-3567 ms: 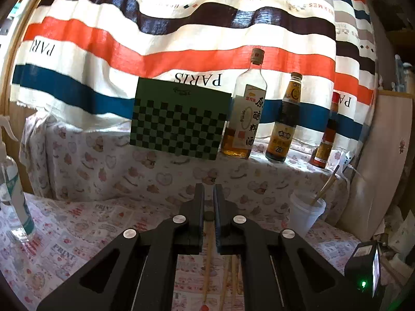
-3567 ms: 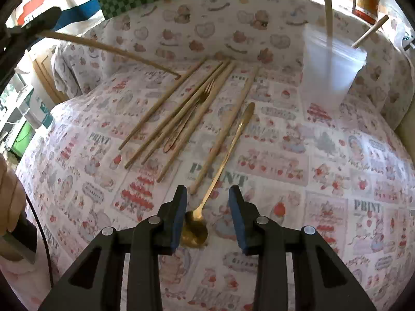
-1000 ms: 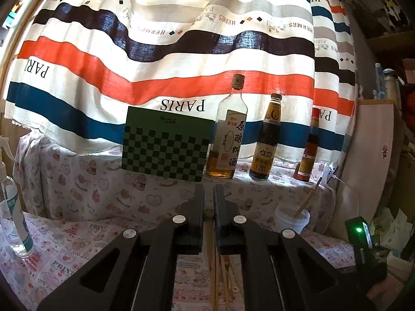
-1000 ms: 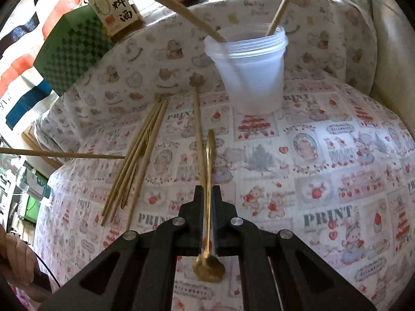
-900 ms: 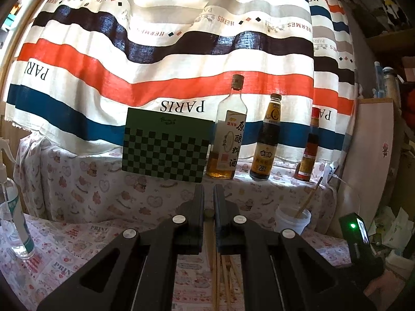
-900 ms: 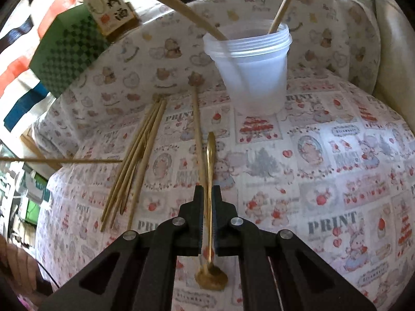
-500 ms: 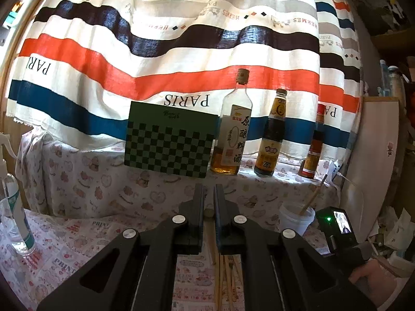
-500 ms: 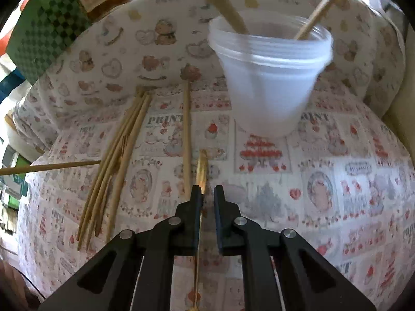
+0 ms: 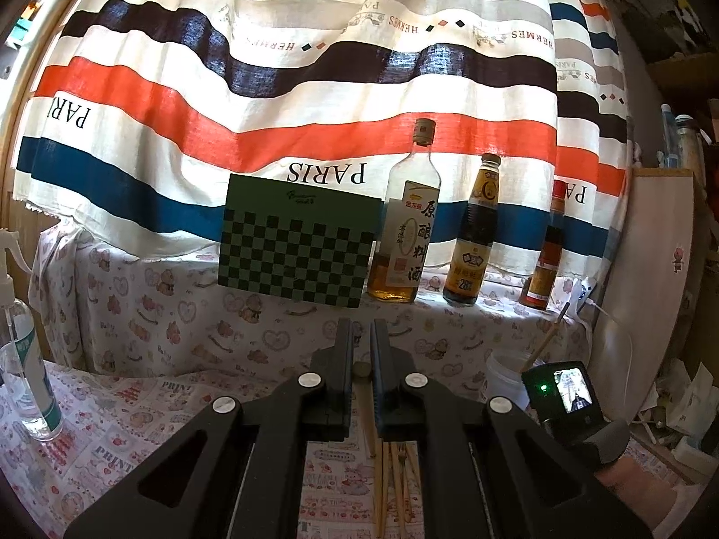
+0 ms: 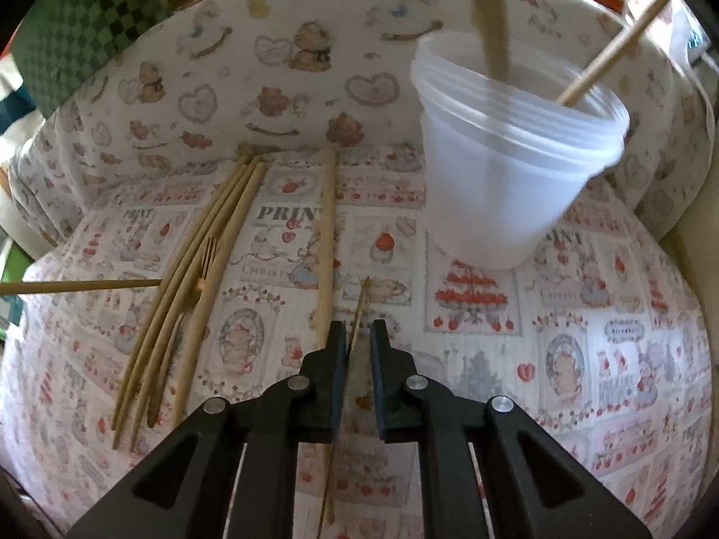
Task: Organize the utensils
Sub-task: 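Lift the gold spoon with the right tool and carry it toward the cup, then lower the spoon into the cup and open the right tool while the left tool releases a chopstick there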
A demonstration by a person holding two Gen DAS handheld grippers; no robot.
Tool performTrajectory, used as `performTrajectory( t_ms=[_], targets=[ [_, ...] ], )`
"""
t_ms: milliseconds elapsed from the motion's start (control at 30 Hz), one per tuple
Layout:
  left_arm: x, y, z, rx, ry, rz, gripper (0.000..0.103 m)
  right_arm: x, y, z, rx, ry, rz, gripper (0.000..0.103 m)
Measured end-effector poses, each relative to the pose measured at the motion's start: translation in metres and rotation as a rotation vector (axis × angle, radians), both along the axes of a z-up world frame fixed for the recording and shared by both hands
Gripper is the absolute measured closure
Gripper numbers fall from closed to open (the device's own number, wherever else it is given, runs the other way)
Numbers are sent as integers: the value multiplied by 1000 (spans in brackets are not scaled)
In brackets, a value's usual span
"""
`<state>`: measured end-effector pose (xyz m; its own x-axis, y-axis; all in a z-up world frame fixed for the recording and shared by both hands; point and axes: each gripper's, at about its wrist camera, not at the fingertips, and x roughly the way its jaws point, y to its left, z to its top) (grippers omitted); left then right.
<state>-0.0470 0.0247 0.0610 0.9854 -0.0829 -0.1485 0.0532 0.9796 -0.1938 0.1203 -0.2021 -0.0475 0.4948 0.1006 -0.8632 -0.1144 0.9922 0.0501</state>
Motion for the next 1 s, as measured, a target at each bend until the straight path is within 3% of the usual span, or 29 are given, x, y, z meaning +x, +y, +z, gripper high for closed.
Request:
performTrajectory(
  t_ms=[100,367,533,633,667,833,1000],
  targets=[
    [0,-1,0,2,0,5,97,0,4,0,-22,-9,15,93],
    [1,1,0,-3,3,15,97,-10,-2,4,44,-50,29,94],
    [-1,3,0,-14,-3,11,97,-39,-11,41,100,-162,61,94],
    [0,1,3,-41,-9,-47,97,-64,-20,71,148,-240,75,94],
    [1,-3,6,-30,-9,-45,97,-70,-23,80,156,-263,70,101],
    [2,-23,40,-1,-55,-82,97,-102,-35,118,124,-369,76,101],
    [7,-41,73,5,-87,-125,98,-111,-50,136,122,-389,84,101]
  ],
)
